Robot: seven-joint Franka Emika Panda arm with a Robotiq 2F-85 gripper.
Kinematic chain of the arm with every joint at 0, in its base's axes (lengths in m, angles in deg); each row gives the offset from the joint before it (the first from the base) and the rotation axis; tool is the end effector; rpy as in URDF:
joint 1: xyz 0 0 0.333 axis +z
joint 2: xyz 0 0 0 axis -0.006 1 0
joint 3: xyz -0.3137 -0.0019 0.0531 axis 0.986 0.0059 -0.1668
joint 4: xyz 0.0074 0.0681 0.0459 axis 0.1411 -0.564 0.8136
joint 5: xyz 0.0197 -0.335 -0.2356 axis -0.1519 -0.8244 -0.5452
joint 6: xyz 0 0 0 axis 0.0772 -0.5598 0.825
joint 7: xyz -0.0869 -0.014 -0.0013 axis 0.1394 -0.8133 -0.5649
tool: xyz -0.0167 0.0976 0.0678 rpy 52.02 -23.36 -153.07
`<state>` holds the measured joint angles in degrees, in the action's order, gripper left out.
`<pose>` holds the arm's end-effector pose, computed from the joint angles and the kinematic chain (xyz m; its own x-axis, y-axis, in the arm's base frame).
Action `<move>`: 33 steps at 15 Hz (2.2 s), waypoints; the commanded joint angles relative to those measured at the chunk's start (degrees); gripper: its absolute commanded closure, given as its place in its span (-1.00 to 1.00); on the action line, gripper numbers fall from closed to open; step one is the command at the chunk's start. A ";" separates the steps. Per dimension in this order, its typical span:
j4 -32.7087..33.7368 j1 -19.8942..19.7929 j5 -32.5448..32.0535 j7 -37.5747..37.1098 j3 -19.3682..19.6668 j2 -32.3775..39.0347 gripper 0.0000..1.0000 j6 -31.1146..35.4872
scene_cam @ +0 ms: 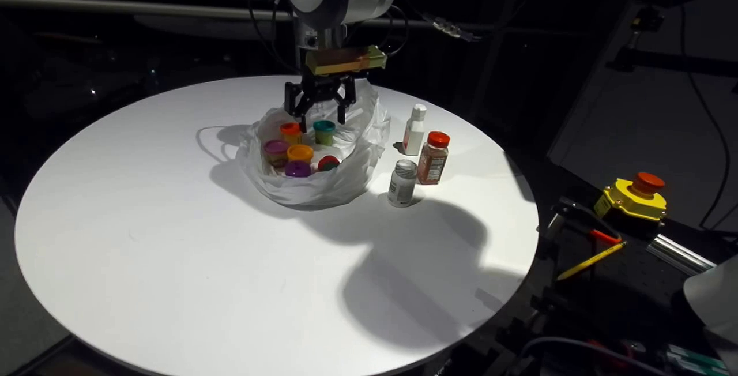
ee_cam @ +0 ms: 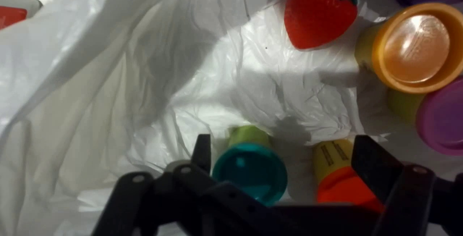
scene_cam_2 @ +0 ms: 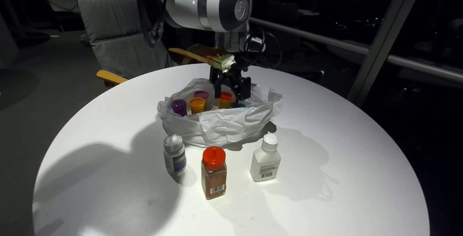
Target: Remove the contents in the plastic bag and put them on the table.
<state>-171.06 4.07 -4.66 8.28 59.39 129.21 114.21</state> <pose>0.7246 0.0141 0.1410 0.9451 -0.3264 -0.0177 -0.3243 -0.9431 0.0730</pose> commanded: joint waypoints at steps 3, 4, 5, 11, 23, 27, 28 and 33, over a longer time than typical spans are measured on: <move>4.92 -0.86 1.90 -0.67 0.25 3.15 -1.00 -1.79; 4.37 -0.99 1.89 -0.87 0.48 3.03 -1.00 -1.36; 4.35 -1.10 1.83 -1.05 0.65 3.13 -1.00 -1.33; 5.40 -2.30 2.87 -2.12 0.62 4.44 -1.00 -0.24; 4.95 -2.12 6.43 -4.21 1.81 4.65 0.43 4.51; 0.37 -1.28 5.29 -4.56 3.18 1.34 0.43 6.18; -2.97 -1.33 5.28 -3.61 3.14 -1.29 0.43 8.35; -17.35 -1.39 4.67 1.04 2.29 -12.30 0.43 16.63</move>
<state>-177.24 2.27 0.40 5.87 62.16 125.94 126.59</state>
